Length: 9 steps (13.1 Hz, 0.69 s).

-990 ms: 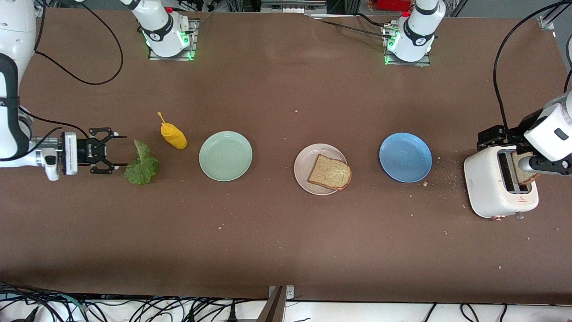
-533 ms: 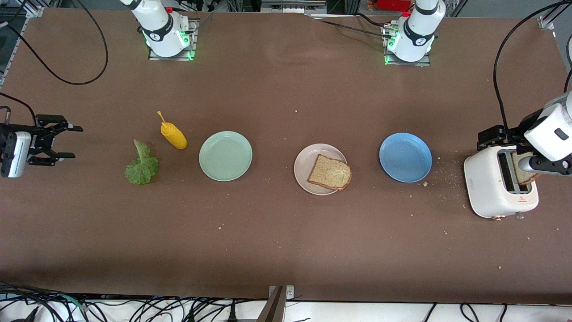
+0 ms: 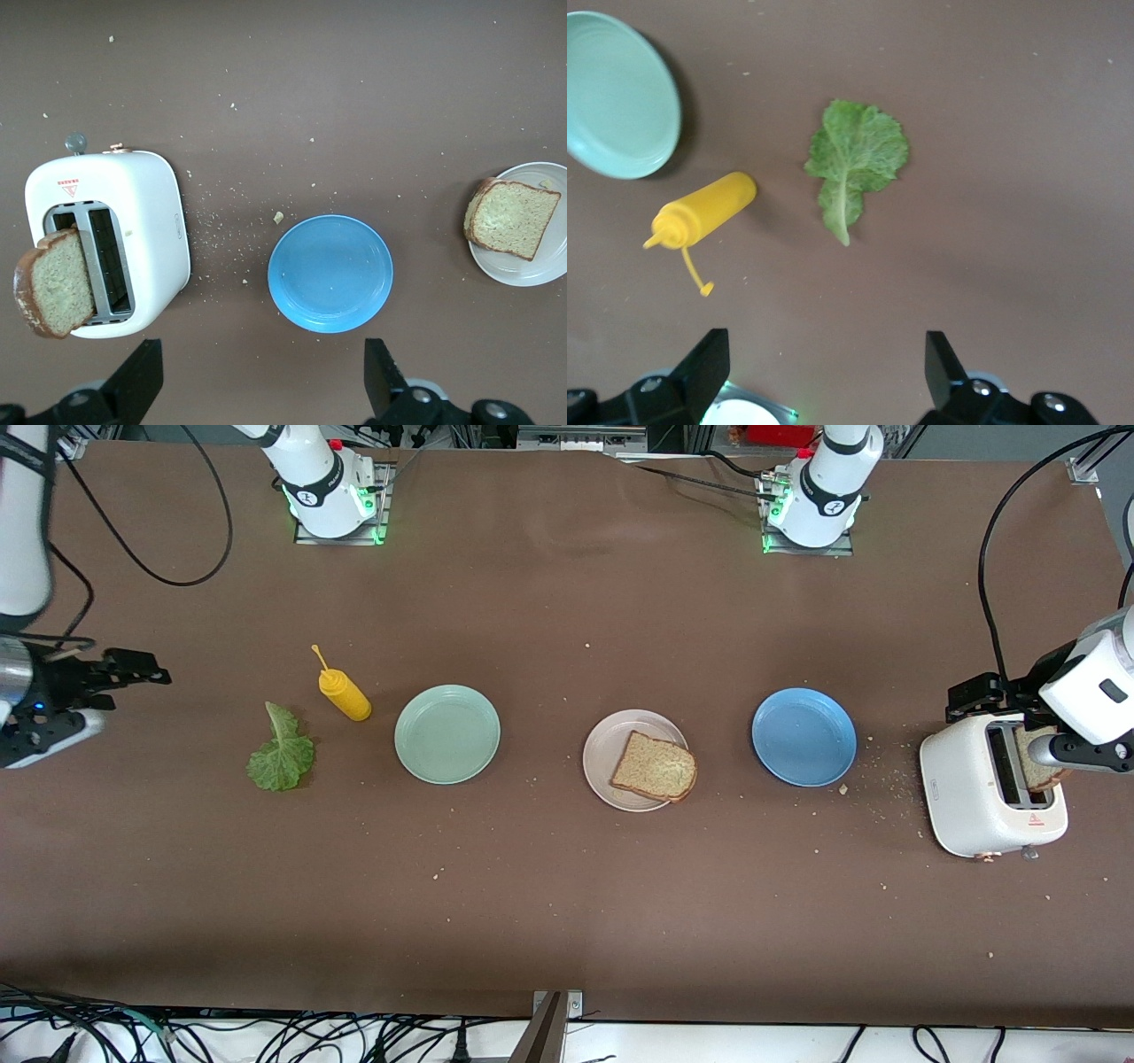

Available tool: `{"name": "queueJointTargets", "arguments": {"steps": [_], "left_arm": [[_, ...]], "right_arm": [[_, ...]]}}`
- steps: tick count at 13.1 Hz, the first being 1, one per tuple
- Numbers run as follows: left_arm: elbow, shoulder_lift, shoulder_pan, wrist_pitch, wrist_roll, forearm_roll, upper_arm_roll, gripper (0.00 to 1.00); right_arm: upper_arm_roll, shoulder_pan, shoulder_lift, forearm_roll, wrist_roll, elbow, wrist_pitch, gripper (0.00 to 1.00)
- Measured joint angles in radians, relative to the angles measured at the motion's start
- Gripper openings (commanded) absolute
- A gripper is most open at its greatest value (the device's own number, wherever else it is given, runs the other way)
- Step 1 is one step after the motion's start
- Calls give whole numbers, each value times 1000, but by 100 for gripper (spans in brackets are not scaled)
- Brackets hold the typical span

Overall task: Make sandwich in beige plate with both arms
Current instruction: 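Lower the right gripper onto the green lettuce leaf and grasp it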

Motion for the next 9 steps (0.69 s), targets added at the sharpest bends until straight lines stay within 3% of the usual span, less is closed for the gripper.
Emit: {"name": "queueJointTargets", "arguments": {"steps": [9], "left_arm": [[0,0,0,0,0,0,0,100]], "right_arm": [[20,65,4,-19,136,-560,664,98]]}}
